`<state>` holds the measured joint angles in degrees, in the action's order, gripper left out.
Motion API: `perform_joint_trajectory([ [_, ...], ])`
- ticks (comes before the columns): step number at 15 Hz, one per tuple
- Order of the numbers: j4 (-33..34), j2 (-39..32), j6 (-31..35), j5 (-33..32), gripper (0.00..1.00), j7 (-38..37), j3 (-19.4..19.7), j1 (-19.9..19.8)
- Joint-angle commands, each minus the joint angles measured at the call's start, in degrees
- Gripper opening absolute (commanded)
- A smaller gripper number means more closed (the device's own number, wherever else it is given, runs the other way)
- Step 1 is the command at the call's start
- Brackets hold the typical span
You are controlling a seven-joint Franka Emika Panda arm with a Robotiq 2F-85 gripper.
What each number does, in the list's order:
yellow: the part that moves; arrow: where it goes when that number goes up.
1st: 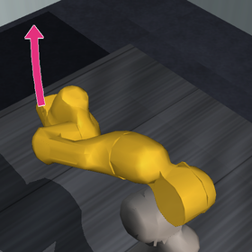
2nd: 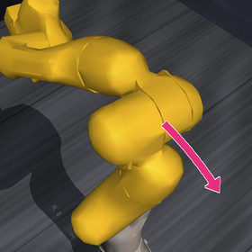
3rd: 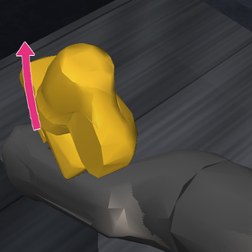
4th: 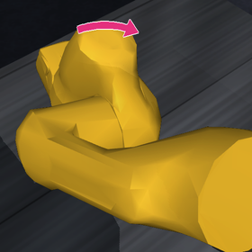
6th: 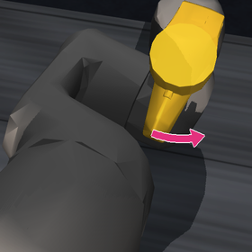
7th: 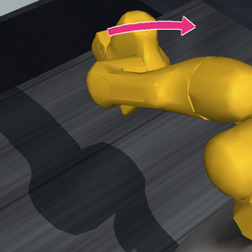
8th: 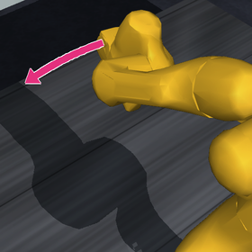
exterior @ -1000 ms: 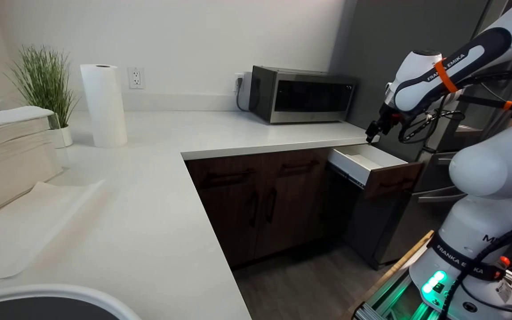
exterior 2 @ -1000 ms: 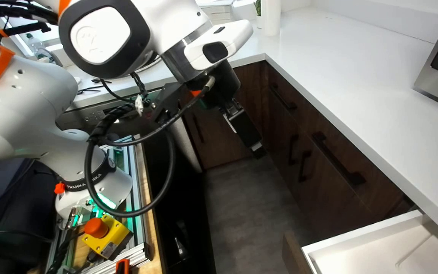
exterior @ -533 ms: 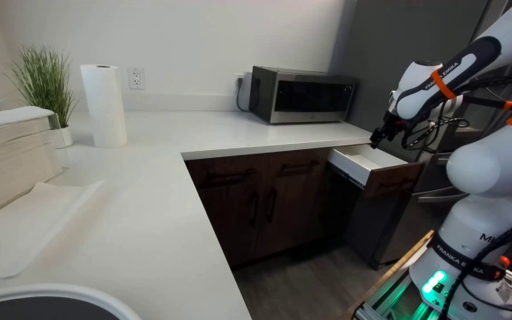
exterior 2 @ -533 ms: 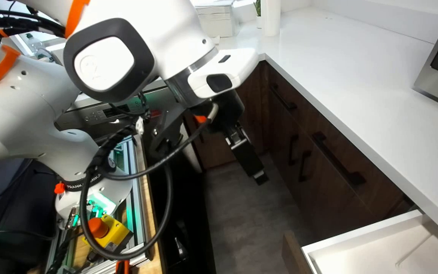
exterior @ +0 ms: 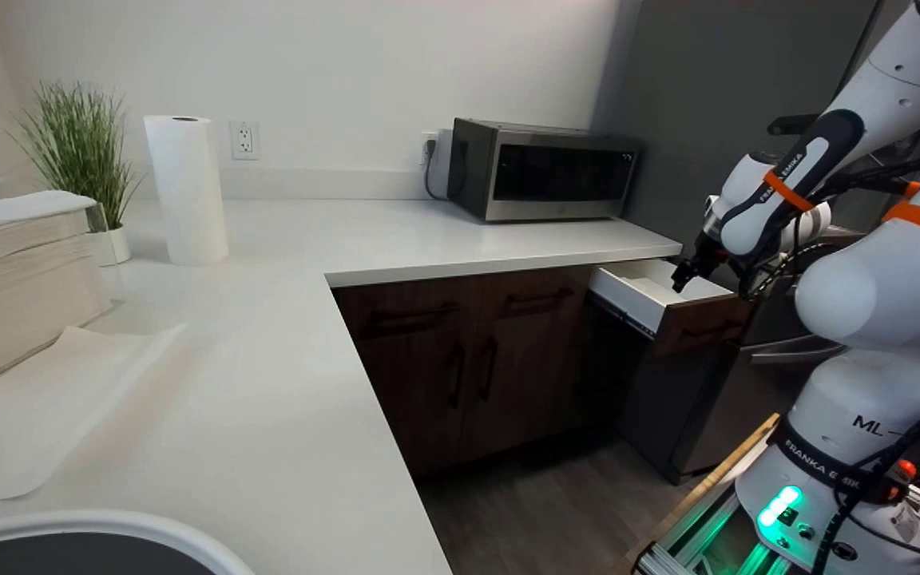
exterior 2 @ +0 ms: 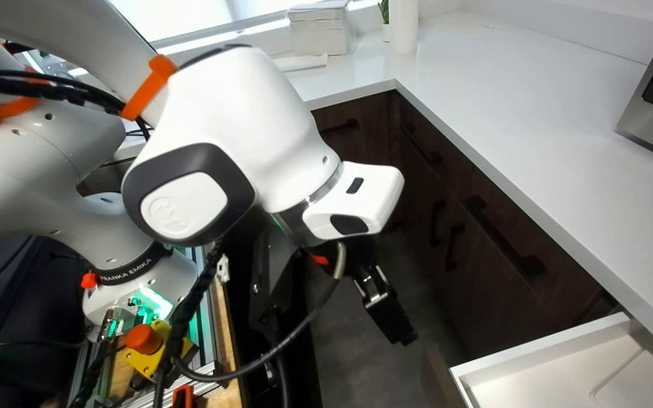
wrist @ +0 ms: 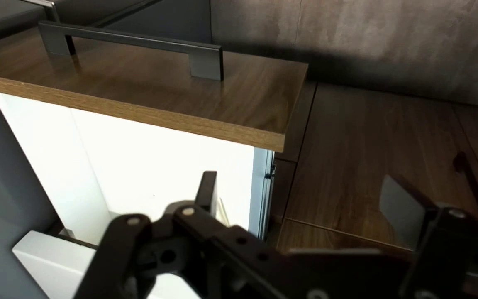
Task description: Close the drawer
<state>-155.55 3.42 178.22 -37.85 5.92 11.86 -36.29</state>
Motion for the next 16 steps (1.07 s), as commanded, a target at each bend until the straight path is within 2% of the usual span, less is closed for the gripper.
perform_joint_trajectory([
  [1,4.48,-9.86,5.24,-2.0,1.0,-0.16,0.68,-1.31],
  [7,10.88,-21.24,8.5,-0.4,1.0,-0.49,3.05,-0.18],
  [8,7.25,-16.73,6.86,5.11,1.0,4.52,3.17,1.62],
  [10,7.92,-18.16,7.11,7.74,1.0,6.35,3.48,2.17],
  [16,9.0,-18.9,6.61,10.6,1.0,7.36,4.25,3.54],
])
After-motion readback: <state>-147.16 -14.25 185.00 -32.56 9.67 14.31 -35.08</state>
